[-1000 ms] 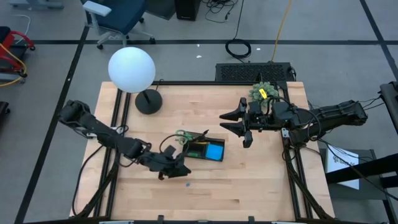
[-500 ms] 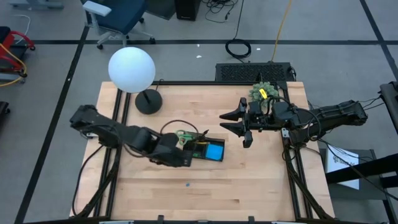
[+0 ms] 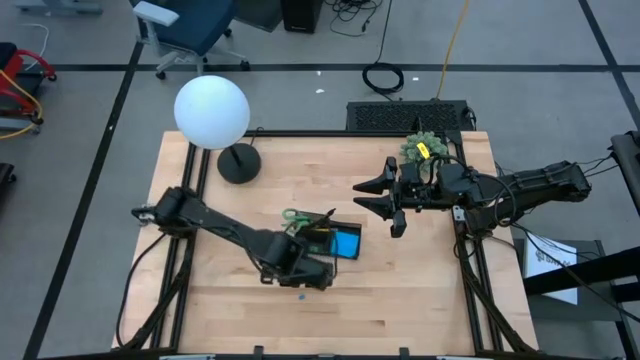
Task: Pick and place office supplies into organizer
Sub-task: Put the blue binder clip into the desk organizer
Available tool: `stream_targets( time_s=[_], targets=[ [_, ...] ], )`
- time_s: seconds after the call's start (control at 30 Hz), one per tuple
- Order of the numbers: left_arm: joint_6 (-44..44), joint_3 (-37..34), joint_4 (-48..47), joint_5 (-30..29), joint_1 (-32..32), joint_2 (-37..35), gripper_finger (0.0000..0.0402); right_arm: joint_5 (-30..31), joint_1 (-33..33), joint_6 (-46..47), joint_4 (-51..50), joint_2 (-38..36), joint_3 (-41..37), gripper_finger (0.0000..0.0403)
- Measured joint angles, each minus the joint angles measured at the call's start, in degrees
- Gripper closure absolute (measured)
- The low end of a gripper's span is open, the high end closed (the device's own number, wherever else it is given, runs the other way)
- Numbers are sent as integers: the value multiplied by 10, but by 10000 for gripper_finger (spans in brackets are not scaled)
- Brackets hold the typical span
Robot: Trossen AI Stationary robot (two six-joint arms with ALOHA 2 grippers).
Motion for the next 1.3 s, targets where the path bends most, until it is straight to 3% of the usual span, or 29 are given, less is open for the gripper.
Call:
stream_targets(
  time_s=[0.63, 0.8, 1.13, 1.3],
  targets=[
    [-214, -1, 20, 13, -26, 79, 273, 0, 0, 0, 0, 0, 0, 264],
    [-274, -47, 58, 11, -31, 80, 273, 0, 0, 0, 0, 0, 0, 264],
    [-287, -132, 192, 12, -32, 80, 273, 0, 0, 0, 0, 0, 0, 264],
    [-285, -142, 191, 8, -29, 80, 273, 0, 0, 0, 0, 0, 0, 264]
  ],
)
